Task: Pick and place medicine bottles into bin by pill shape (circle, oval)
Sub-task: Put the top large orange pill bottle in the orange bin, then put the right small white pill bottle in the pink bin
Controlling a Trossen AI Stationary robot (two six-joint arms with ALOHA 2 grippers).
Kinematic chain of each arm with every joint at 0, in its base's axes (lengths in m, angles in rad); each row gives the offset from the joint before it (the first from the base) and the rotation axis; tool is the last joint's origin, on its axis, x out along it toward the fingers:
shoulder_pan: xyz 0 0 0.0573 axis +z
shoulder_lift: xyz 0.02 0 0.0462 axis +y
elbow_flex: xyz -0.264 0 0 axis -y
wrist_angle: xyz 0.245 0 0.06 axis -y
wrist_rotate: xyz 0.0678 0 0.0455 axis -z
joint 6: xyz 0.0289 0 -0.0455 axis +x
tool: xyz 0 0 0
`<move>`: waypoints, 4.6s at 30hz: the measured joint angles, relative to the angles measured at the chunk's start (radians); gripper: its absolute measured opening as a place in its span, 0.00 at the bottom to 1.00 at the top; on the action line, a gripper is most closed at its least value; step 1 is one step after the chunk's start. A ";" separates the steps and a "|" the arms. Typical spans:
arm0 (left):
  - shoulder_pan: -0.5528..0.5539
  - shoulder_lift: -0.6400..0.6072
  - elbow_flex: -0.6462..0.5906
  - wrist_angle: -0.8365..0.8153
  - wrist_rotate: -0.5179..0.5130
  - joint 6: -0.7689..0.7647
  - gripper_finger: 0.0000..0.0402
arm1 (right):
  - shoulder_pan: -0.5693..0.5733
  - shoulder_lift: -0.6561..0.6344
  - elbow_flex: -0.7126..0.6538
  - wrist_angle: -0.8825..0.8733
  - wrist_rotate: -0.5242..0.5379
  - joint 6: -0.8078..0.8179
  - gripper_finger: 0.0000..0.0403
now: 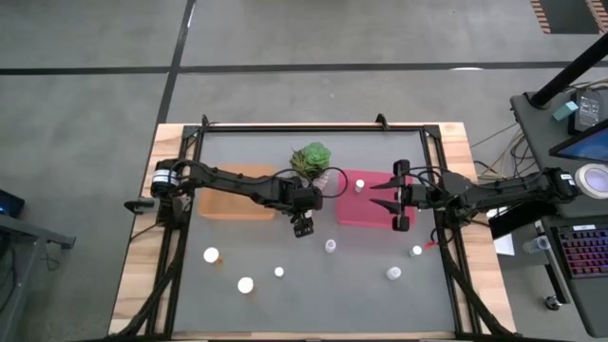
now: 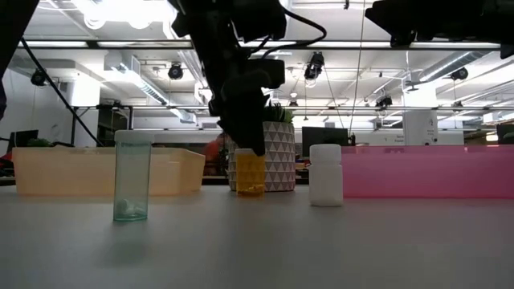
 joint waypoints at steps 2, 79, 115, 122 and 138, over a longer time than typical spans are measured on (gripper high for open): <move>0.000 0.000 -0.007 0.005 0.000 0.000 0.77 | 0.000 0.000 0.000 0.000 0.000 0.000 0.35; 0.249 -0.556 -0.376 -0.188 -0.095 0.097 0.49 | -0.002 0.000 0.000 -0.026 0.053 -0.008 0.35; 0.348 -0.322 -0.385 -0.023 -0.094 0.158 0.49 | -0.002 0.000 0.000 -0.029 0.053 -0.017 0.35; 0.348 -0.322 -0.386 -0.030 -0.093 0.158 0.58 | -0.002 0.000 0.000 -0.029 0.053 -0.018 0.35; 0.347 -0.325 -0.342 -0.140 -0.100 0.168 0.64 | -0.002 0.000 0.000 -0.029 0.053 -0.018 0.35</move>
